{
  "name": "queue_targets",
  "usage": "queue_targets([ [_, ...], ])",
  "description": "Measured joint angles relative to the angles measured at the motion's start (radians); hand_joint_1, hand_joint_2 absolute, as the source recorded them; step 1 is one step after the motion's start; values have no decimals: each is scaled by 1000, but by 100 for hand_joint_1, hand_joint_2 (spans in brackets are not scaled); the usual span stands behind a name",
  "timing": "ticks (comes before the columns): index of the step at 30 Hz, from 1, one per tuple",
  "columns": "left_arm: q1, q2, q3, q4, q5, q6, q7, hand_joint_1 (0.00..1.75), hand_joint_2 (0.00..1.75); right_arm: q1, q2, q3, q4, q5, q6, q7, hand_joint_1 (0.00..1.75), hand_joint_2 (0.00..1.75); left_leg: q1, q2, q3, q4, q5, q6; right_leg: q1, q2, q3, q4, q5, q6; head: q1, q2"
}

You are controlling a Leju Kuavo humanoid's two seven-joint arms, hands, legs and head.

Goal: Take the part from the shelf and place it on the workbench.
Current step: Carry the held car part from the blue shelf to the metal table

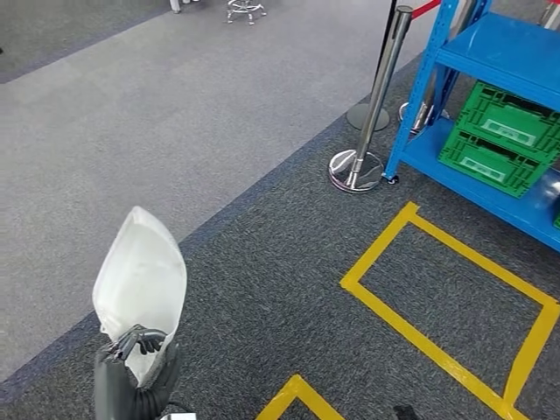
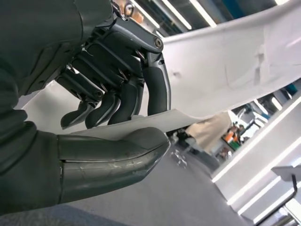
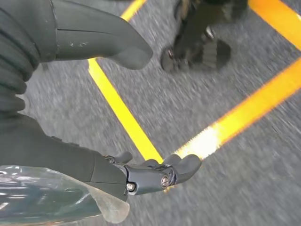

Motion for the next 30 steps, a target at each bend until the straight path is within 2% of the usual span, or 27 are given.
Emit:
queue_targets([
  [1, 4, 2, 2, -6, 7, 0, -2, 175, 175, 0, 1, 0, 0, 2, 0, 0, 0, 175, 2, 30, -27, 59, -30, -7, 1, -14, 2, 0, -2, -3, -4, 0],
  [2, 9, 4, 5, -14, 14, 0, -6, 175, 175, 0, 1, 0, 0, 5, 0, 2, 0, 175, 7, 46, -60, 128, -61, -13, 2, -30, 4, 0, -4, -6, -8, 0],
  [3, 16, 5, 10, -21, 21, 0, -11, 175, 175, 1, 2, 1, 0, 8, 0, 5, 0, 175, 11, 52, -87, 185, -81, -17, 3, -45, 6, 0, -6, -7, -8, 0],
  [4, 25, 6, 16, -29, 25, 0, -18, 175, 175, 1, 4, 1, 0, 12, 0, 11, 0, 175, 15, 54, -102, 214, -85, -20, 3, -59, 8, 0, -9, -7, -8, 0],
  [5, 33, 6, 23, -37, 26, 0, -25, 175, 175, 0, 6, 1, 0, 16, 0, 18, 0, 175, 17, 55, -98, 206, -69, -21, 3, -73, 10, 0, -11, -6, -8, 0],
  [6, 40, 6, 30, -46, 25, 0, -32, 175, 175, -1, 9, 1, 0, 20, 0, 26, 0, 175, 19, 60, -75, 159, -38, -20, 3, -85, 14, 0, -14, -4, -8, 0],
  [7, 47, 5, 36, -57, 23, 0, -39, 175, 175, -2, 13, 1, 0, 24, 0, 33, 0, 175, 18, 77, -39, 90, -3, -17, 3, -96, 19, 0, -18, -1, -8, 0],
  [8, 54, 3, 42, -69, 22, 0, -47, 175, 175, -2, 15, 2, 0, 27, 0, 39, 0, 175, 12, 105, -5, 22, 19, -12, 5, -107, 22, 0, -22, 5, -9, 0],
  [10, 72, -3, 55, -96, 24, 0, -69, 175, 175, -3, 19, 2, 0, 35, -1, 47, 0, 175, 1, 147, 32, -53, 31, 2, 10, -126, 27, -2, -30, 17, -9, 0],
  [11, 84, -7, 64, -111, 27, 0, -83, 175, 175, -3, 20, 2, 0, 38, -2, 48, 0, 175, -4, 148, 33, -58, 25, 10, 12, -137, 32, -5, -33, 22, -9, 0],
  [12, 98, -12, 74, -127, 32, 0, -96, 175, 175, -4, 22, 2, 0, 42, -3, 47, 0, 175, -4, 135, 33, -61, 25, 17, 12, -149, 40, -9, -35, 27, -9, 0],
  [13, 113, -18, 84, -142, 36, 0, -108, 175, 175, -5, 23, 2, 0, 45, -4, 45, 0, 175, -3, 122, 35, -67, 27, 23, 11, -149, 45, -10, -40, 32, -8, 0],
  [14, 124, -22, 92, -156, 40, 0, -116, 175, 175, -6, 25, 2, 0, 48, -4, 43, 0, 175, 0, 110, 39, -72, 30, 31, 10, -133, 44, 2, -52, 35, -6, 0],
  [15, 131, -27, 99, -168, 43, 0, -121, 175, 175, -7, 26, 2, 0, 49, -5, 41, 0, 175, 2, 97, 42, -78, 33, 38, 9, -107, 30, 35, -74, 37, -3, 0],
  [17, 138, -34, 109, -182, 51, 0, -132, 175, 175, -6, 27, 2, 0, 52, -5, 39, 0, 175, 4, 73, 45, -81, 34, 48, 9, -48, -35, 162, -134, 36, 3, 0],
  [18, 142, -38, 114, -187, 58, 0, -140, 175, 175, -5, 28, 2, 0, 54, -5, 38, 0, 175, 2, 58, 45, -81, 34, 51, 9, -35, -74, 230, -156, 35, 5, 0],
  [19, 147, -42, 119, -191, 69, 0, -148, 175, 175, -4, 29, 2, 1, 57, -4, 35, 0, 175, 1, 44, 46, -81, 33, 52, 9, -30, -104, 273, -161, 35, 5, 0],
  [20, 152, -44, 124, -195, 83, -2, -155, 175, 175, -2, 30, 2, 1, 59, -4, 32, 0, 175, 0, 28, 48, -80, 32, 52, 9, -27, -118, 280, -144, 34, 5, 0],
  [21, 157, -45, 126, -199, 96, -3, -159, 175, 175, -2, 31, 2, 1, 62, -4, 29, 0, 175, 0, 12, 51, -80, 31, 52, 9, -24, -112, 245, -108, 33, 5, 0],
  [22, 160, -45, 128, -203, 108, -5, -162, 175, 175, -3, 32, 2, 1, 64, -4, 27, 0, 175, 0, -2, 54, -78, 29, 50, 8, -13, -91, 180, -62, 31, 5, 0],
  [23, 162, -45, 129, -207, 117, -6, -164, 175, 175, -4, 33, 2, 1, 66, -4, 26, 0, 175, -1, -14, 56, -76, 26, 47, 6, 10, -65, 112, -26, 28, 5, 0],
  [24, 164, -45, 130, -211, 123, -7, -166, 175, 175, -5, 34, 3, 1, 69, -4, 26, 0, 175, -1, -26, 55, -73, 23, 43, 4, 30, -42, 55, -4, 26, 4, 0],
  [25, 167, -44, 130, -215, 126, -8, -168, 175, 175, -6, 35, 3, 1, 71, -4, 27, 0, 175, 0, -36, 53, -70, 22, 37, 4, 46, -26, 20, 5, 24, 4, 0],
  [26, 170, -43, 131, -219, 127, -7, -169, 175, 175, -7, 36, 3, 1, 73, -3, 29, 0, 175, 1, -46, 50, -69, 22, 31, 5, 51, -18, 7, 1, 21, 3, 0],
  [28, 179, -42, 133, -227, 126, -5, -170, 175, 175, -8, 40, 3, 1, 76, -3, 35, 0, 175, 6, -61, 46, -70, 24, 20, 6, 32, -7, -1, 3, 13, 3, 0],
  [29, 183, -41, 134, -230, 123, -4, -171, 175, 175, -8, 42, 4, 1, 78, -3, 37, 0, 175, 6, -49, 42, -61, 18, 14, 5, 21, -3, -5, 5, 7, 2, 0],
  [30, 186, -40, 136, -234, 118, -3, -171, 175, 175, -7, 43, 5, 1, 80, -3, 39, 0, 175, 6, -27, 31, -35, 1, 8, 4, 8, 0, -9, 6, 2, 0, 0],
])
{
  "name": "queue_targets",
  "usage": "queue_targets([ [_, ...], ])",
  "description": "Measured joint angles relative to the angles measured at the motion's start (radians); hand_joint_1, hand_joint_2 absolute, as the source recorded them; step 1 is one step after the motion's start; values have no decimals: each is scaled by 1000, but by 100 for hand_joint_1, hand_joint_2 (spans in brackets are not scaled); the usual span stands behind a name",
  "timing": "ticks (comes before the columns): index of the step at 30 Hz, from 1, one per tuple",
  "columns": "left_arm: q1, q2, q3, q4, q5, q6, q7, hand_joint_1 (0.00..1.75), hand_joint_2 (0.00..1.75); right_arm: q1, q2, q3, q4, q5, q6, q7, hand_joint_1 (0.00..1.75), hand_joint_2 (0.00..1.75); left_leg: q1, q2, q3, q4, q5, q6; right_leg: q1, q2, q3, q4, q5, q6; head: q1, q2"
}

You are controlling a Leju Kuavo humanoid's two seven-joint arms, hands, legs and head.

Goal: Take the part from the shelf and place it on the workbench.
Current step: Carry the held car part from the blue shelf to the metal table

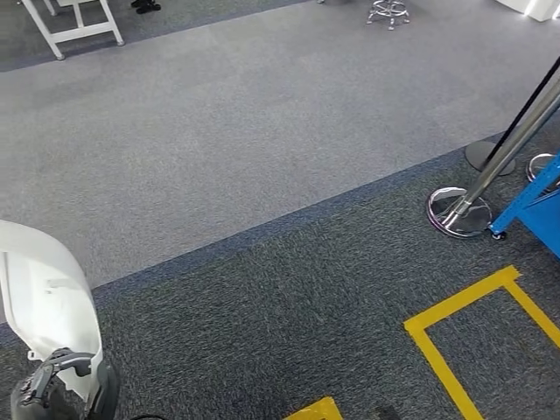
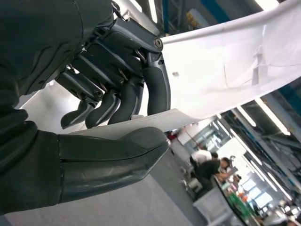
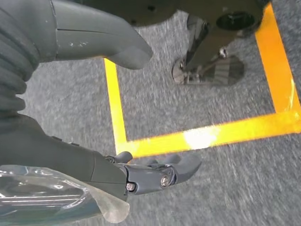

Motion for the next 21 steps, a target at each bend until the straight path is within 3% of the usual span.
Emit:
queue_targets([
  [2, 5, 3, 4, -5, -16, 1, -1, 175, 175, 2, 1, 1, 0, 6, 0, 5, 0, 175, 2, 56, -50, 108, -58, -12, 0, -28, 7, -4, -2, -7, -4, 0],
  [4, 11, 5, 8, -6, -33, 1, -2, 175, 175, 2, 1, 2, 0, 12, 0, 7, 0, 175, 9, 76, -108, 225, -103, -22, 1, -58, 11, -4, -8, -8, -4, 0],
  [5, 15, 6, 10, -7, -40, 1, -3, 175, 175, 2, 1, 2, 0, 14, 0, 7, 0, 175, 12, 79, -119, 245, -100, -24, 1, -73, 14, -4, -11, -7, -5, 0],
  [6, 20, 6, 11, -8, -45, 1, -3, 175, 175, 1, 2, 3, 0, 16, 0, 6, 0, 175, 15, 82, -109, 224, -78, -26, 1, -86, 18, -4, -14, -5, -5, 0],
  [7, 24, 6, 11, -10, -48, 1, -3, 175, 175, 1, 3, 3, 0, 17, 0, 6, 0, 175, 16, 90, -81, 168, -43, -26, 0, -98, 24, -4, -18, -2, -5, 0],
  [9, 29, 6, 11, -16, -51, 1, -3, 175, 175, -1, 5, 4, 0, 19, 0, 4, 0, 175, 13, 130, -14, 35, 10, -21, 1, -119, 33, -4, -30, 8, -5, 0],
  [11, 32, 6, 12, -21, -52, 2, -3, 175, 175, -2, 5, 4, 0, 21, 0, 2, 0, 175, 5, 153, 16, -24, 18, -8, 5, -138, 39, -5, -38, 21, -4, 0],
  [13, 38, 6, 14, -27, -53, 2, -3, 175, 175, -6, 8, 6, 0, 24, 0, -2, 0, 175, 1, 135, 15, -26, 19, 6, 5, -154, 51, -7, -41, 30, -3, 0],
  [14, 43, 5, 15, -30, -54, 2, -3, 175, 175, -9, 10, 8, 0, 26, 0, -4, 0, 175, 1, 126, 13, -29, 23, 13, 3, -145, 53, -4, -48, 34, -3, 0],
  [16, 49, 4, 20, -39, -57, 3, -3, 175, 175, -12, 14, 12, 0, 30, 0, -6, 0, 175, 4, 109, 9, -34, 30, 27, 1, -95, 31, 53, -96, 37, -1, 0],
  [17, 50, 4, 23, -43, -58, 3, -3, 175, 175, -11, 15, 14, 0, 31, 1, -6, 0, 175, 4, 100, 6, -34, 33, 32, 1, -65, 4, 113, -133, 37, 0, 0],
  [19, 55, 3, 29, -47, -59, 3, -3, 175, 175, -9, 16, 17, 0, 32, 2, -2, 0, 175, 0, 78, -1, -34, 37, 38, 3, -41, -55, 246, -190, 33, 0, 0],
  [20, 58, 3, 32, -48, -59, 3, -4, 175, 175, -7, 16, 19, 0, 33, 3, 1, 0, 175, -2, 66, -4, -34, 39, 40, 5, -38, -71, 279, -193, 31, 0, 0],
  [21, 62, 3, 34, -50, -60, 3, -4, 175, 175, -6, 16, 20, 0, 34, 3, 5, 0, 175, -4, 53, -7, -34, 42, 40, 7, -36, -69, 272, -174, 26, 0, 0],
])
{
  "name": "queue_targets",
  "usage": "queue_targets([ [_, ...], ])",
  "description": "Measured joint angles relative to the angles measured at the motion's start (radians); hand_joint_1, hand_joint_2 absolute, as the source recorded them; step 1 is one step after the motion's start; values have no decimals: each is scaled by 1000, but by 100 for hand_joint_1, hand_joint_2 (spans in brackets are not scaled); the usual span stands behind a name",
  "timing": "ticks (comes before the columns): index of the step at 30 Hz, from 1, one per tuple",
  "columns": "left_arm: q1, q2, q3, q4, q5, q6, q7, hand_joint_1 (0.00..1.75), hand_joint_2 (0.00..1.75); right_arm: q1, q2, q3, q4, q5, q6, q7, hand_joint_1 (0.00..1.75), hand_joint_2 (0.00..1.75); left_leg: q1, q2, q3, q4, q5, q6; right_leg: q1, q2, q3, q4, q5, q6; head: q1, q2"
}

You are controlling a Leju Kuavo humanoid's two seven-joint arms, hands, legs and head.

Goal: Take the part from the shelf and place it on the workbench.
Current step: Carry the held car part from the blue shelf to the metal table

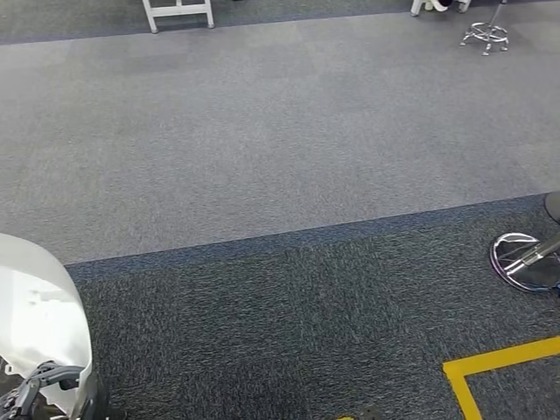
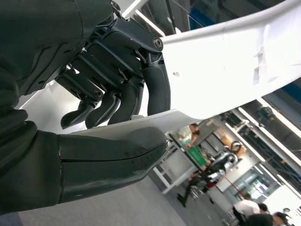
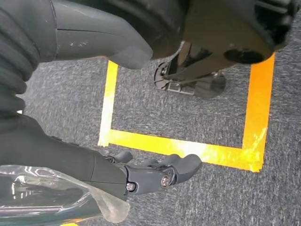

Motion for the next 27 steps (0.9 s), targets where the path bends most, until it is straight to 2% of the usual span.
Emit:
queue_targets([
  [1, 4, 0, 2, -2, 0, 0, 0, 175, 175, 0, 0, 1, 0, 1, 0, 2, 0, 175, -1, -13, -2, 0, 3, -1, 2, 6, 22, -46, 34, -6, 0, 0],
  [3, 8, -1, 6, -7, 0, 0, -1, 175, 175, 0, 0, 2, 0, 3, 0, 4, 0, 175, -2, -40, -7, 1, 12, -6, 6, 47, 94, -187, 99, -19, 0, 0],
  [4, 9, -1, 7, -10, 0, 0, -1, 175, 175, -1, 0, 2, 0, 3, 0, 4, 0, 175, -2, -52, -10, 1, 17, -11, 7, 70, 122, -240, 116, -21, 0, 0],
  [5, 10, -1, 7, -12, 0, 0, -2, 175, 175, -1, 0, 2, 0, 3, 0, 4, 0, 175, -2, -63, -14, 1, 23, -17, 8, 86, 134, -269, 122, -23, 0, 0],
  [6, 12, -1, 8, -14, 0, 0, -2, 175, 175, -2, 0, 2, 0, 4, 0, 5, 0, 175, -1, -74, -18, 0, 30, -25, 9, 87, 135, -278, 122, -23, 0, 0],
  [7, 16, -1, 10, -16, 0, 0, -2, 175, 175, -3, 1, 2, 0, 5, 0, 6, 0, 175, -1, -85, -22, -2, 37, -32, 8, 77, 129, -282, 127, -25, 0, 0],
  [8, 21, -1, 13, -19, 0, 0, -2, 175, 175, -4, 3, 2, 0, 5, 0, 7, 0, 175, 0, -86, -28, -1, 37, -38, 7, 62, 124, -288, 133, -30, -1, 0],
  [9, 24, -2, 17, -21, 0, 0, -2, 175, 175, -5, 5, 2, 0, 6, 0, 7, 0, 175, -1, -73, -36, 9, 22, -44, 6, 47, 119, -293, 142, -37, -2, 0],
  [10, 27, -1, 20, -23, 0, 0, -2, 175, 175, -5, 6, 2, 0, 7, -1, 8, 0, 175, -1, -50, -48, 38, -10, -49, 4, 30, 112, -300, 150, -43, -4, 0],
  [12, 29, -1, 25, -24, 0, 0, -2, 175, 175, -2, 7, 2, 0, 8, 0, 8, 0, 175, 4, 4, -78, 148, -104, -61, 5, -5, 99, -305, 161, -49, -8, 0],
  [13, 31, 0, 26, -25, 0, 0, -2, 175, 175, 0, 7, 2, 0, 8, 0, 9, 0, 175, 8, 16, -90, 208, -137, -68, 6, -23, 94, -306, 164, -48, -8, 0],
  [14, 33, 0, 28, -25, 1, -1, -2, 175, 175, 2, 8, 2, 0, 9, 0, 9, 0, 175, 12, 23, -92, 250, -150, -74, 6, -41, 89, -305, 167, -46, -8, 0],
  [15, 36, 1, 29, -25, 1, -2, -2, 175, 175, 3, 8, 2, 0, 9, 0, 9, 0, 175, 17, 26, -78, 258, -143, -78, 6, -58, 84, -304, 169, -44, -8, 0],
  [16, 39, 2, 30, -25, 1, -3, -2, 175, 175, 3, 9, 2, 0, 10, 0, 8, 0, 175, 21, 32, -47, 227, -123, -81, 6, -73, 81, -304, 172, -41, -8, 0],
  [17, 41, 2, 31, -25, 1, -4, -2, 175, 175, 2, 10, 2, 0, 10, 0, 7, 0, 175, 24, 45, 2, 163, -99, -84, 6, -87, 82, -303, 174, -39, -8, 0],
  [18, 41, 3, 32, -25, 1, -4, -2, 175, 175, 1, 11, 2, 0, 10, 0, 6, 0, 175, 24, 71, 57, 82, -84, -83, 7, -100, 82, -302, 175, -35, -8, 0],
  [19, 42, 3, 32, -25, 1, -4, -2, 175, 175, 0, 12, 2, 0, 10, 0, 6, 0, 175, 22, 93, 99, 18, -74, -77, 8, -111, 84, -302, 177, -31, -7, 0],
  [20, 43, 4, 33, -25, 1, -4, -2, 175, 175, -1, 12, 2, 0, 10, 0, 6, 0, 175, 18, 111, 125, -26, -71, -69, 9, -121, 90, -300, 178, -26, -5, 0],
  [21, 44, 4, 34, -25, 1, -5, -2, 175, 175, -3, 14, 2, 0, 11, 0, 5, 0, 175, 13, 118, 132, -43, -73, -59, 9, -131, 93, -300, 180, -20, -4, 0],
  [23, 47, 4, 36, -26, 0, -5, -2, 175, 175, -9, 17, 2, 0, 10, 0, 5, 0, 175, 11, 99, 125, -50, -67, -39, 6, -143, 100, -300, 181, -8, -4, 0],
  [24, 48, 5, 38, -27, 0, -4, -2, 175, 175, -11, 18, 3, 0, 10, 0, 4, 0, 175, 12, 89, 124, -55, -63, -30, 4, -124, 94, -290, 171, -2, -3, 0],
  [25, 47, 4, 40, -28, 0, -4, -2, 175, 175, -12, 19, 3, 0, 10, 0, 4, 0, 175, 14, 78, 122, -60, -56, -22, 2, -95, 80, -264, 152, 3, 0, 0],
  [27, 44, 5, 43, -29, -2, -5, -2, 175, 175, -9, 20, 3, 0, 8, 0, 3, 0, 175, 14, 55, 116, -63, -47, -10, 0, -24, 22, -143, 90, 7, 7, 0],
])
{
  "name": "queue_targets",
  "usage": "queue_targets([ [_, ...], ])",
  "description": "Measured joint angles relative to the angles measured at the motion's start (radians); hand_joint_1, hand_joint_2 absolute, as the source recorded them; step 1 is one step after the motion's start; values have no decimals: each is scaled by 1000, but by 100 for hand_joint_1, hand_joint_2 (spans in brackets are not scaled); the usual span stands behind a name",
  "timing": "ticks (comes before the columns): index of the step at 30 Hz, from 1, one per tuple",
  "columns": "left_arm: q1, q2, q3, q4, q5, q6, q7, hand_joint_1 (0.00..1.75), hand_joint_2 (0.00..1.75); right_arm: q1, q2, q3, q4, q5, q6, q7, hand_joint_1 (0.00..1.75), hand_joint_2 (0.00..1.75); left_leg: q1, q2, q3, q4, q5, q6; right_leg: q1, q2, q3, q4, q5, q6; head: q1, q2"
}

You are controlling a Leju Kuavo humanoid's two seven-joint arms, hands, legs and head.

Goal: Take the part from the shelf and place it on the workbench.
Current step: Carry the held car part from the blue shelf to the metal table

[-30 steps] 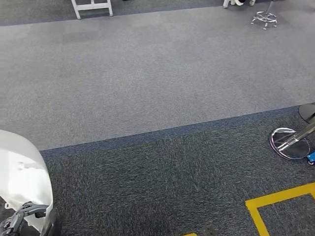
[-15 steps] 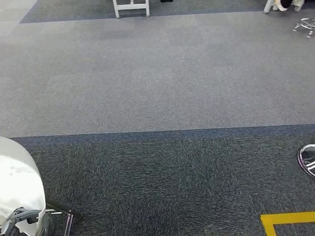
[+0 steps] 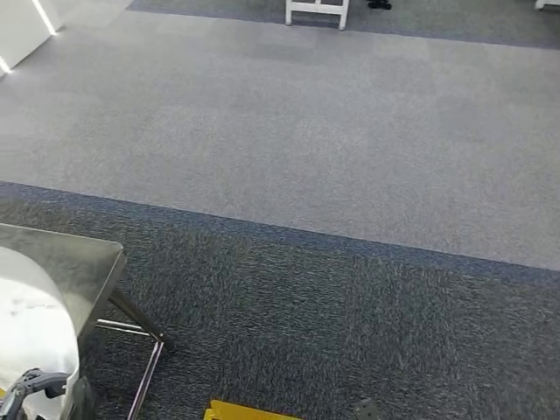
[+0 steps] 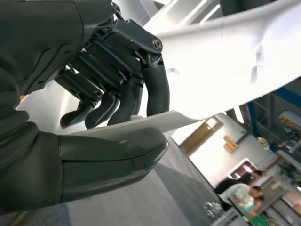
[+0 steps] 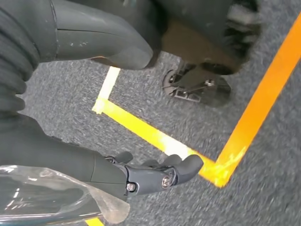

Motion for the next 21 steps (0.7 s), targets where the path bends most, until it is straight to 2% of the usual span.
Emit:
queue_targets([
  [1, -1, 0, 1, 0, -2, 0, 0, 175, 175, 2, 0, 0, 0, 0, 0, 0, 0, 175, -2, -13, -4, 1, 2, 3, 0, 15, -35, 71, -26, 0, 2, 0],
  [2, -1, 0, 2, 0, -4, -1, 0, 175, 175, 5, 0, 0, 0, -1, 0, 0, 0, 175, -5, -27, -6, 1, 4, 5, 0, 21, -62, 123, -37, 0, 2, 0],
  [3, -1, 0, 3, 0, -7, -1, 0, 175, 175, 7, 0, 0, 0, -1, 0, -1, 0, 175, -7, -41, -7, 2, 5, 5, 1, 24, -73, 138, -28, -2, 2, 0],
  [4, -2, 0, 3, 0, -9, -1, 0, 175, 175, 8, 0, 0, 0, -2, 0, -1, 0, 175, -9, -55, -6, 3, 5, 5, 1, 26, -64, 112, 1, -5, 2, 0],
  [5, -2, 0, 3, 0, -12, 0, 0, 175, 175, 8, 0, 0, 0, -2, 0, 0, 0, 175, -10, -69, -5, 4, 5, 4, 2, 35, -39, 49, 43, -9, 2, 0],
  [6, -3, 0, 4, 0, -15, 0, 0, 175, 175, 8, -1, 0, 0, -3, 0, 0, 0, 175, -10, -81, -5, 6, 4, 3, 2, 57, -8, -22, 77, -15, 1, 0],
  [7, -5, 0, 4, 0, -18, 1, 1, 175, 175, 9, -1, 0, 0, -3, 0, 2, 0, 175, -11, -92, -7, 10, 3, 0, 1, 80, 21, -86, 99, -19, 1, 0],
  [8, -7, 1, 4, 0, -21, 2, 2, 175, 175, 8, -2, 0, 0, -4, 0, 5, 0, 175, -10, -102, -12, 13, 3, -5, 1, 97, 41, -128, 107, -22, 1, 0],
  [9, -9, 1, 3, 0, -23, 3, 3, 175, 175, 8, -2, 0, 0, -4, -1, 10, 0, 175, -9, -112, -19, 15, 4, -11, 2, 106, 51, -146, 103, -24, 2, 0],
  [11, -12, 3, 3, 0, -27, 4, 7, 175, 175, 7, -2, 0, 0, -5, -1, 21, 0, 175, -5, -128, -30, 19, 6, -24, 2, 87, 58, -157, 101, -27, 2, 0],
  [12, -13, 4, 2, 0, -28, 4, 9, 175, 175, 7, -1, -1, 0, -5, -2, 25, 0, 175, -5, -119, -34, 27, 1, -29, 1, 76, 59, -160, 104, -30, 1, 0],
  [13, -16, 6, 1, 0, -29, 4, 12, 175, 175, 8, -1, -1, 0, -5, -2, 27, 0, 175, -5, -99, -45, 49, -14, -34, -1, 63, 61, -164, 105, -35, -2, 0],
  [15, -25, 11, -2, 1, -31, 4, 18, 175, 175, 10, 0, -1, 0, -7, -2, 29, 0, 175, -4, -49, -97, 158, -74, -45, -1, 34, 63, -168, 104, -42, -6, 0],
  [16, -29, 13, -3, 1, -31, 4, 21, 175, 175, 12, -1, -2, 0, -8, -2, 30, 0, 175, -1, -36, -132, 230, -105, -51, 0, 18, 63, -168, 103, -45, -8, 0],
  [17, -30, 15, -5, 1, -32, 4, 23, 175, 175, 13, -1, -2, 0, -9, -2, 30, 0, 175, 2, -32, -162, 288, -124, -55, 0, 2, 63, -167, 101, -45, -8, 0],
  [18, -31, 17, -5, 1, -32, 4, 24, 175, 175, 14, -1, -2, 0, -9, -2, 30, 0, 175, 4, -30, -176, 314, -123, -58, 0, -13, 63, -167, 100, -45, -8, 0],
  [19, -31, 19, -7, 2, -32, 4, 25, 175, 175, 14, -1, -2, 0, -9, -2, 30, 0, 175, 6, -27, -170, 300, -103, -60, 1, -26, 65, -167, 99, -44, -8, 0],
  [20, -32, 21, -9, 2, -31, 4, 26, 175, 175, 13, -1, -2, 0, -9, -2, 30, 0, 175, 7, -20, -145, 248, -68, -60, 0, -38, 67, -166, 97, -43, -8, 0],
  [21, -33, 23, -12, 2, -31, 4, 27, 175, 175, 13, -1, -2, 0, -9, -2, 29, 0, 175, 7, 2, -109, 174, -31, -58, 1, -49, 71, -166, 96, -40, -8, 0],
])
